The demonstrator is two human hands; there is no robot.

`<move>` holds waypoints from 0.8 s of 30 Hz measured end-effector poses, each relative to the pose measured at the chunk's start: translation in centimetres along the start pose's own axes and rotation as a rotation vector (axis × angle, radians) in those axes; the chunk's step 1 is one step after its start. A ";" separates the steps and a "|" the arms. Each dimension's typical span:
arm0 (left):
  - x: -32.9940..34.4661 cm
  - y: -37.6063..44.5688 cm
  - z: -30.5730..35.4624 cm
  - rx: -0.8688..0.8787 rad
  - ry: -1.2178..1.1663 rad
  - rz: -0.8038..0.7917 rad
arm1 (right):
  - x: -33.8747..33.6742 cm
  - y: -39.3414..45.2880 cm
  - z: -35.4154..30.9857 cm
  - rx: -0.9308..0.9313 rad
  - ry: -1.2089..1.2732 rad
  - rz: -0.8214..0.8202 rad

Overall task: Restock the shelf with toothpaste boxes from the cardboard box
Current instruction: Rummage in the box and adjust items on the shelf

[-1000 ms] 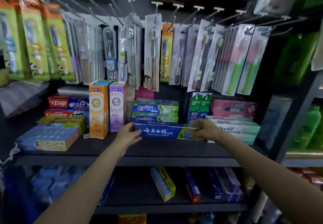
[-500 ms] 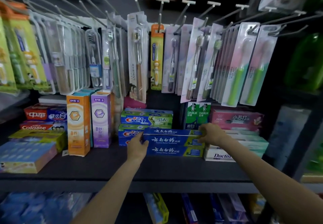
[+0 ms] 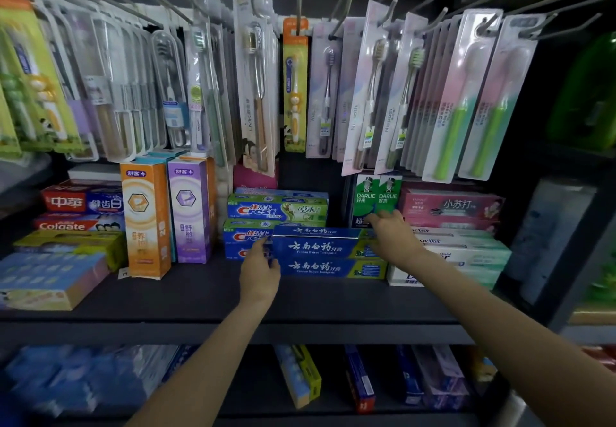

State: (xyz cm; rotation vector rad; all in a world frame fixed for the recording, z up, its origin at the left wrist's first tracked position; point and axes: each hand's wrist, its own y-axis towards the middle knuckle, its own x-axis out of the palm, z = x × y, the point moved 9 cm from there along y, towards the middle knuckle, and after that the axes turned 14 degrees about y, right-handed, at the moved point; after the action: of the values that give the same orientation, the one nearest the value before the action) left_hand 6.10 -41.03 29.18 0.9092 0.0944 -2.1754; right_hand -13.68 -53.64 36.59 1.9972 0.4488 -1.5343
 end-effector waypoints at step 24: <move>14.6 -36.2 -50.0 -0.246 0.675 -1.029 | 65.3 -42.5 -16.8 -0.180 0.238 -1.266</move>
State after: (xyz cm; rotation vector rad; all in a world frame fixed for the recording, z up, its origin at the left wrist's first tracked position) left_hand 3.90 -7.77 -24.81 1.6340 1.3842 -2.4935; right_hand -7.05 -15.25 -32.90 1.7572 2.1469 -1.7370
